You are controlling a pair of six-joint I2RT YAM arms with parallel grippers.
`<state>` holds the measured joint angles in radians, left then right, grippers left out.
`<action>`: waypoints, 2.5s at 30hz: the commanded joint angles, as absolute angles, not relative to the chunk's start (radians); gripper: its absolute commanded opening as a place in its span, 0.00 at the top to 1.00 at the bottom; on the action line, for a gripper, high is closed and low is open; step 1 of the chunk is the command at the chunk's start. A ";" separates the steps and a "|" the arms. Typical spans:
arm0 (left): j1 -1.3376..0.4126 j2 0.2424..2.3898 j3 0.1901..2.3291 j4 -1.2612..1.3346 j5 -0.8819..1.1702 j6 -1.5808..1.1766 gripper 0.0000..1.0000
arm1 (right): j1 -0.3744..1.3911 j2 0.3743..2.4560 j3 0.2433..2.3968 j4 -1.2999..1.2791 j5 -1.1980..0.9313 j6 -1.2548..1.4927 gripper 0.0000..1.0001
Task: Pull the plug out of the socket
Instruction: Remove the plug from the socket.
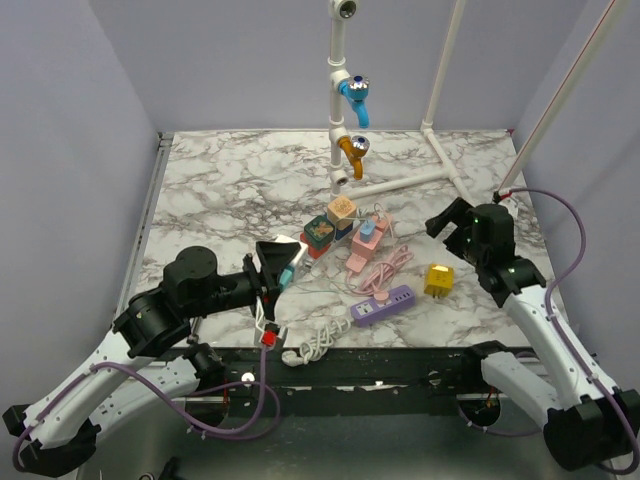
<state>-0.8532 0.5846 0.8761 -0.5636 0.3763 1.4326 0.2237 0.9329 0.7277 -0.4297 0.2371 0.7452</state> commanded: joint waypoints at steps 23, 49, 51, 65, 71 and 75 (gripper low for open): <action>-0.861 0.774 1.045 -0.409 0.446 1.177 1.00 | 0.658 0.809 0.717 0.353 -0.457 0.497 0.00; -0.863 0.820 1.037 -0.326 0.432 1.157 1.00 | 0.934 1.084 0.810 0.547 -0.300 0.419 0.03; -0.865 0.809 1.036 -0.335 0.444 1.155 1.00 | 0.935 1.101 0.819 0.553 -0.299 0.428 0.10; -0.882 0.751 0.987 -0.355 0.457 1.181 0.02 | 0.936 1.099 0.829 0.515 -0.226 0.470 0.90; -0.884 0.703 0.977 -0.402 0.435 1.188 0.02 | 0.937 1.037 0.814 0.428 -0.115 0.420 0.99; -0.886 0.658 0.970 -0.441 0.405 1.193 0.02 | 0.937 1.004 0.812 0.337 -0.068 0.354 0.99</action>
<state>-0.8795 0.7048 0.9829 -0.3992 0.4160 1.1824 0.9363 1.0515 0.8104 0.4000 -0.1612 0.4259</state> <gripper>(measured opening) 0.980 0.637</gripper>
